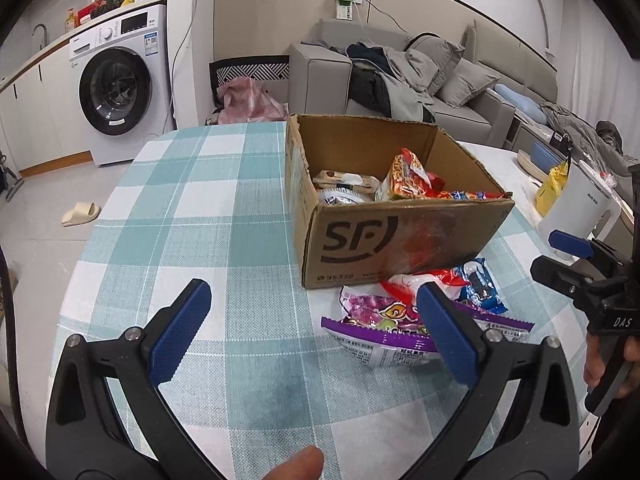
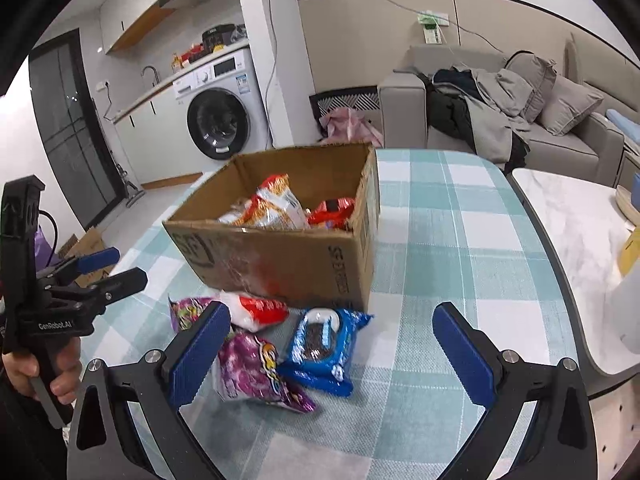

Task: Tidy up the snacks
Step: 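Move the left tool to the purple candy bag while the right approaches the blue Oreo pack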

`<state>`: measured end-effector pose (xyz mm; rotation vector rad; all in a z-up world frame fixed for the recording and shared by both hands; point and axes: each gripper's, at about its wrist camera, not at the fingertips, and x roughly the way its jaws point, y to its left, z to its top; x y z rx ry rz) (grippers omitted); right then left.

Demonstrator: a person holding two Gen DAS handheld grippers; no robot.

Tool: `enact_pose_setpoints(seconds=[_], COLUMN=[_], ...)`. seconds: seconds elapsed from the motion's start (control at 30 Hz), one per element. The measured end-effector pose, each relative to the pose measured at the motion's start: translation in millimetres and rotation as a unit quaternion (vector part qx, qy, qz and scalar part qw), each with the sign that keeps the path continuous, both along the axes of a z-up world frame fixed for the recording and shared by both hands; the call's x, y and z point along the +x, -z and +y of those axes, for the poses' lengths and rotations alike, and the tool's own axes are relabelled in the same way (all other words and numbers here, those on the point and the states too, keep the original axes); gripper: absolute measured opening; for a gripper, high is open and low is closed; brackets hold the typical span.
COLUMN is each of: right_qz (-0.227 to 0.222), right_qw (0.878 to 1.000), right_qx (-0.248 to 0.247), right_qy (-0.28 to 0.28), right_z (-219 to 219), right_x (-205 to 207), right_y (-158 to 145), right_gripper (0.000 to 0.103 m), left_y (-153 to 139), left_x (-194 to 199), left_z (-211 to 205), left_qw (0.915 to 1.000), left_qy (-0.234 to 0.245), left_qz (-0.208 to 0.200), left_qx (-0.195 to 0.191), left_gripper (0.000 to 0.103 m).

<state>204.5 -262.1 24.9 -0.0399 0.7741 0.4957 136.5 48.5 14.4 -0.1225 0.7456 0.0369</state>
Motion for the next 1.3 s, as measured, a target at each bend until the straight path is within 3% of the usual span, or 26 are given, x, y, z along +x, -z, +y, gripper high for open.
enact_pose_setpoints(seconds=[0.37,0.87,1.3], right_qz=[0.02,0.073,0.093], right_qw=[1.0,0.996,0.992], right_qx=[-0.024,-0.052,-0.073], right_qy=[0.003,-0.006,-0.032], right_z=[-8.3,1.8,23.4], right_x=[-0.5,23.2,34.9], right_y=[19.2,67.7,85.1], right_gripper=[0.103,0.103,0.103], left_y=[12.8,43.4,40.3], left_x=[4.1,12.0,29.0], left_z=[-15.1,-20.6,-20.9], left_qw=[0.9998,0.9977,0.9977], left_qy=[0.02,0.042,0.041], left_qz=[0.008,0.052,0.054], left_qx=[0.0,-0.002,-0.007], left_gripper=[0.102,0.102,0.102])
